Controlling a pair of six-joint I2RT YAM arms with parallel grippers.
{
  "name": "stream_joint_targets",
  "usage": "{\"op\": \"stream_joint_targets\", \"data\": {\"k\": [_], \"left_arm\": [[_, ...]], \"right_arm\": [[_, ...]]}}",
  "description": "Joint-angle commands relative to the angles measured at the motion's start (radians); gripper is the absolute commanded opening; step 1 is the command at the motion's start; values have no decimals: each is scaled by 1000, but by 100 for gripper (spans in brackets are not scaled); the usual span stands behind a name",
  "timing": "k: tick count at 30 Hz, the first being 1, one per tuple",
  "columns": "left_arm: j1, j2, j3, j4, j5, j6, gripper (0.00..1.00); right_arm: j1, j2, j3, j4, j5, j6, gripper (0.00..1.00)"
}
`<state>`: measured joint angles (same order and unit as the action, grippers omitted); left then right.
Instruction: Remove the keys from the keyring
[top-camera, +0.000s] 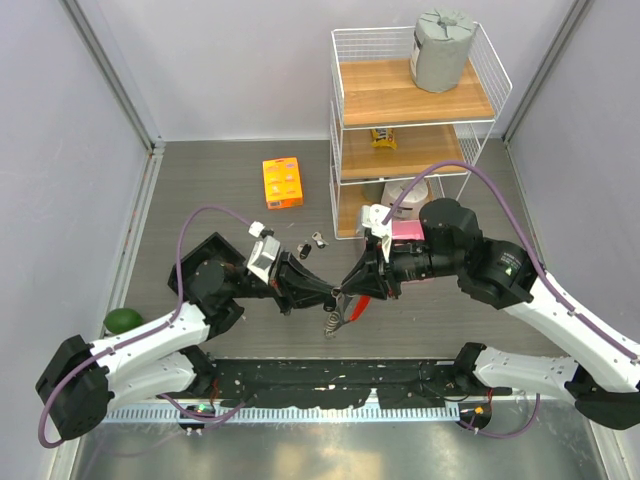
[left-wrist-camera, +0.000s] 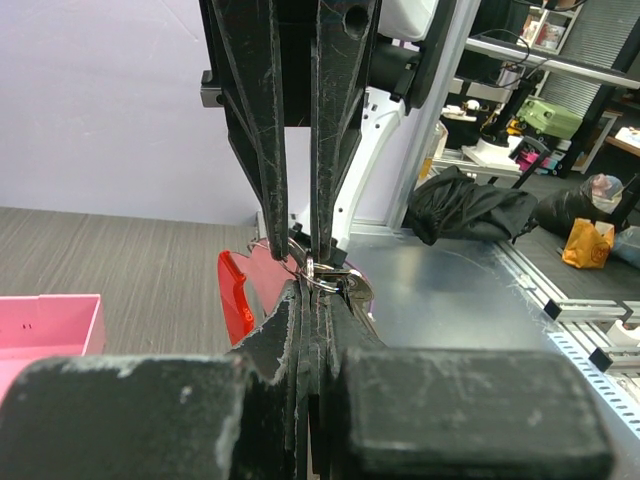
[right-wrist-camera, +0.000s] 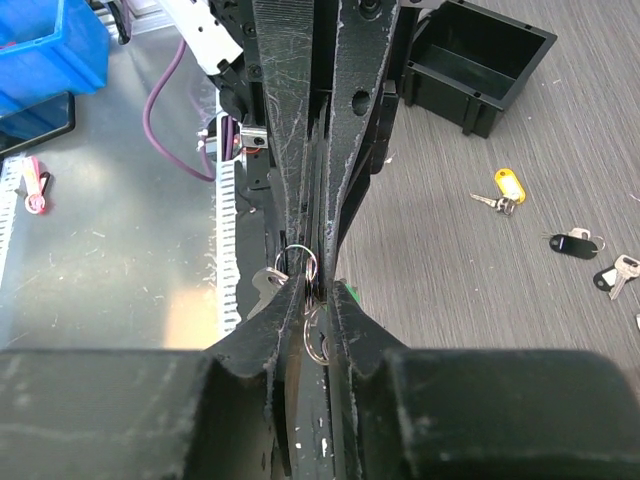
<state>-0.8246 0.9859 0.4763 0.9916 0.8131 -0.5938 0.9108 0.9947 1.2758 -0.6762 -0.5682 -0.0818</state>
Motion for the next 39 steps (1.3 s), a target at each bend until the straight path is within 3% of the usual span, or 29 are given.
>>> {"op": "stream_joint_targets", "data": {"k": [1, 8, 13, 21, 22, 23, 25, 27, 33, 36, 39], "left_arm": [[-1, -18, 51, 65, -6, 5, 0], [-1, -9, 56, 67, -6, 6, 0], [-1, -10, 53, 65, -8, 9, 0], [-1, -13, 44, 81, -17, 12, 0], [-1, -13, 45, 82, -17, 11, 0], [-1, -15, 45, 82, -18, 11, 0], [-1, -18, 48, 82, -17, 11, 0], [-1, -21, 48, 82, -17, 9, 0], [-1, -33, 41, 81, -23, 11, 0], [-1, -35, 39, 81, -25, 14, 0], [-1, -30, 41, 76, -26, 17, 0]], "right_arm": [[25, 8, 16, -8, -22, -27, 19], [65, 32, 16, -20, -16, -41, 15], [71, 39, 17, -31, -15, -44, 5], [71, 22, 16, -31, -5, -21, 5], [71, 24, 16, -34, -16, -21, 6], [71, 30, 14, -43, -18, -22, 15], [72, 38, 11, -55, -13, -29, 22], [76, 38, 5, -60, -6, -36, 23], [83, 51, 5, -85, 10, -47, 14], [89, 61, 7, -92, 10, -50, 5], [91, 56, 7, -79, 28, -39, 5]]}}
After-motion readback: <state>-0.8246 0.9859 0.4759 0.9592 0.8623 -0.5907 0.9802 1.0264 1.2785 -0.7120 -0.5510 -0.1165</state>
